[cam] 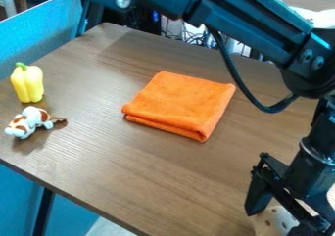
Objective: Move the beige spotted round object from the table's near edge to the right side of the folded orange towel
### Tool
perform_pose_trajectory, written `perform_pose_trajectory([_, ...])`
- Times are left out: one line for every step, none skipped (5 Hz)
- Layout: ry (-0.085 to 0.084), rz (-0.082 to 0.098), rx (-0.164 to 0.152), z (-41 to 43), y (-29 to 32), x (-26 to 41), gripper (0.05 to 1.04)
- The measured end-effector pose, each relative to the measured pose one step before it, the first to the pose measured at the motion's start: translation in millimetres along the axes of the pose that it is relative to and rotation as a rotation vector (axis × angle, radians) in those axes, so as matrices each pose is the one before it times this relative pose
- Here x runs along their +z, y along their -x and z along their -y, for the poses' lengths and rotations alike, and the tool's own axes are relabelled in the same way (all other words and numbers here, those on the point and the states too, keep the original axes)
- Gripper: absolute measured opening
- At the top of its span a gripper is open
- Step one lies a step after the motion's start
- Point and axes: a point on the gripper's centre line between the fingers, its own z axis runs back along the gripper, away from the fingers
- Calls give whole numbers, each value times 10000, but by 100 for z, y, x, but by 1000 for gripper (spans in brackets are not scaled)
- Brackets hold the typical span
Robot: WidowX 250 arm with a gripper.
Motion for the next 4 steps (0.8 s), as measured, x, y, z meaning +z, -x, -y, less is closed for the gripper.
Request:
perform_pose_trajectory([42,-19,91,86,-239,-479,975])
perform_pose_trajectory([42,-19,14,91,-250,-284,891])
perform_pose_trajectory([-6,47,118,-69,-70,-35,733])
perform_pose_trajectory([21,247,-37,-660,427,870,641])
